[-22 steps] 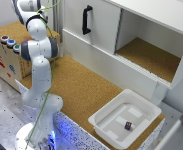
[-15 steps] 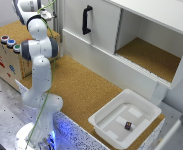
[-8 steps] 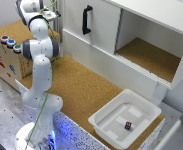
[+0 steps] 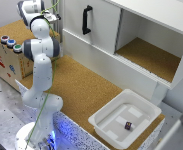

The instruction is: Go towards the yellow block and lift it

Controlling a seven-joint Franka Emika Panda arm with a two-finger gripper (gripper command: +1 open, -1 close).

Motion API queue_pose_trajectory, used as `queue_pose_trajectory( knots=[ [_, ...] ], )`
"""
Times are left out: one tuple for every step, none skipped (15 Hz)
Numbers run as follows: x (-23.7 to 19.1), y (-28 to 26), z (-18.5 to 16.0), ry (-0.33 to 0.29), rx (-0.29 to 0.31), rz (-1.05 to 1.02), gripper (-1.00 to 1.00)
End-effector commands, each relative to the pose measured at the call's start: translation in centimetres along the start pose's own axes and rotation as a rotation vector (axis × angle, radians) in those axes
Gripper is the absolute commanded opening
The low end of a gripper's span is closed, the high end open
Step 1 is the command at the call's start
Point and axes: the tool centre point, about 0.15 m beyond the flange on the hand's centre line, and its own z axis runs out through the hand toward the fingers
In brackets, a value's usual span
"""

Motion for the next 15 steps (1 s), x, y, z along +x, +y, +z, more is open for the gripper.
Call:
queue_pose_trajectory(
  knots=[
    [-0.6, -0.7, 1.0, -0.026, 0.051, 0.051, -1.00],
    [-0.9, -0.7, 1.1, -0.031, 0.052, 0.060, -1.00],
    [-1.1, -0.7, 1.1, -0.031, 0.053, 0.069, -1.00],
    [-1.3, -0.7, 1.0, -0.030, 0.054, 0.079, -1.00],
    [-1.6, -0.7, 1.0, -0.030, 0.055, 0.090, -1.00],
    [-1.8, -0.7, 0.9, -0.027, 0.056, 0.104, -1.00],
    [-2.0, -0.5, 0.6, -0.015, 0.060, 0.127, -1.00],
    [-2.1, -0.2, -0.1, 0.012, 0.069, 0.166, -1.00],
    [-2.3, 0.3, -0.8, 0.044, 0.070, 0.211, -1.00],
    [-2.4, 0.6, -1.6, 0.071, 0.070, 0.244, -1.00],
    [-2.6, 0.9, -2.3, 0.091, 0.068, 0.280, -1.00],
    [-3.0, 1.2, -3.1, 0.109, 0.048, 0.314, -1.00],
    [-3.7, 1.5, -3.5, 0.117, 0.028, 0.344, -1.00],
    [-4.7, 1.9, -3.9, 0.125, 0.010, 0.392, -1.00],
    [-6.2, 2.3, -4.1, 0.137, -0.002, 0.441, -1.00]
  ],
)
